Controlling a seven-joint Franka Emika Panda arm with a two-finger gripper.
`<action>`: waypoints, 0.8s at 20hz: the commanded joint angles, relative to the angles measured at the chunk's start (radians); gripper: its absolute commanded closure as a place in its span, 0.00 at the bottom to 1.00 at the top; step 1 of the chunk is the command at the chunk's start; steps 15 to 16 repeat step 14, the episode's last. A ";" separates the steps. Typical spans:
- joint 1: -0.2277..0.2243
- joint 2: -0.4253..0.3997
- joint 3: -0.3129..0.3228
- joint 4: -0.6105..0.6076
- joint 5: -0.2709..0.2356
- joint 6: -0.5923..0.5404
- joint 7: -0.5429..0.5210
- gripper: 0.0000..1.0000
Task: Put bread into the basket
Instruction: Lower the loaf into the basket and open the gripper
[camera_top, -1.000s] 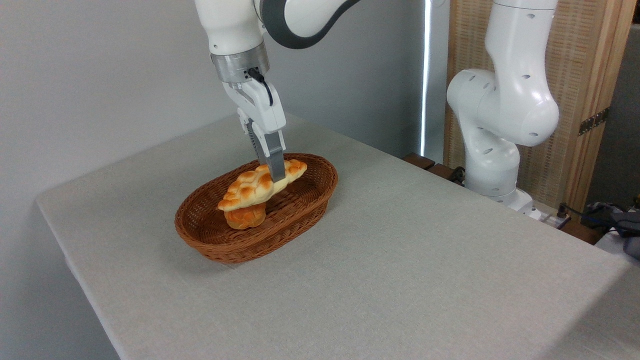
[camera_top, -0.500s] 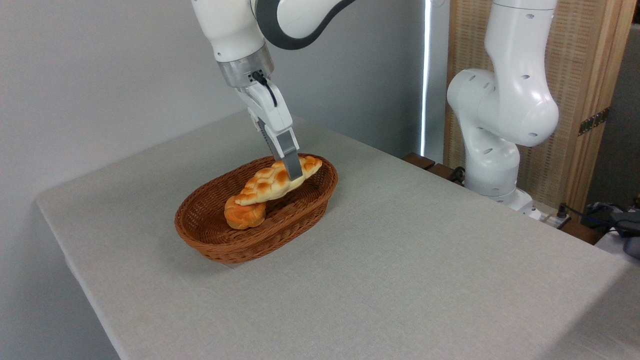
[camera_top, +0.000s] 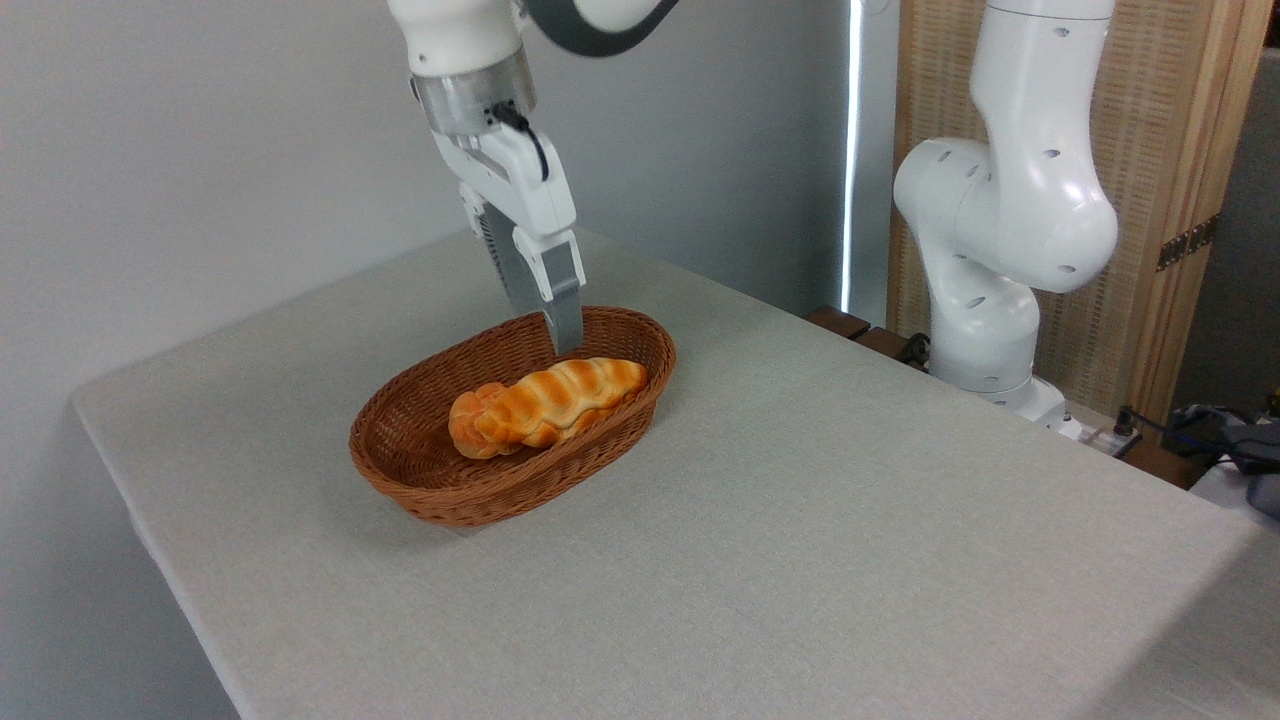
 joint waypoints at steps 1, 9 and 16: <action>-0.002 -0.010 0.145 0.056 0.004 -0.024 0.025 0.00; 0.001 -0.024 0.228 0.076 0.061 -0.039 0.101 0.00; 0.000 -0.026 0.270 0.084 0.064 -0.075 0.108 0.00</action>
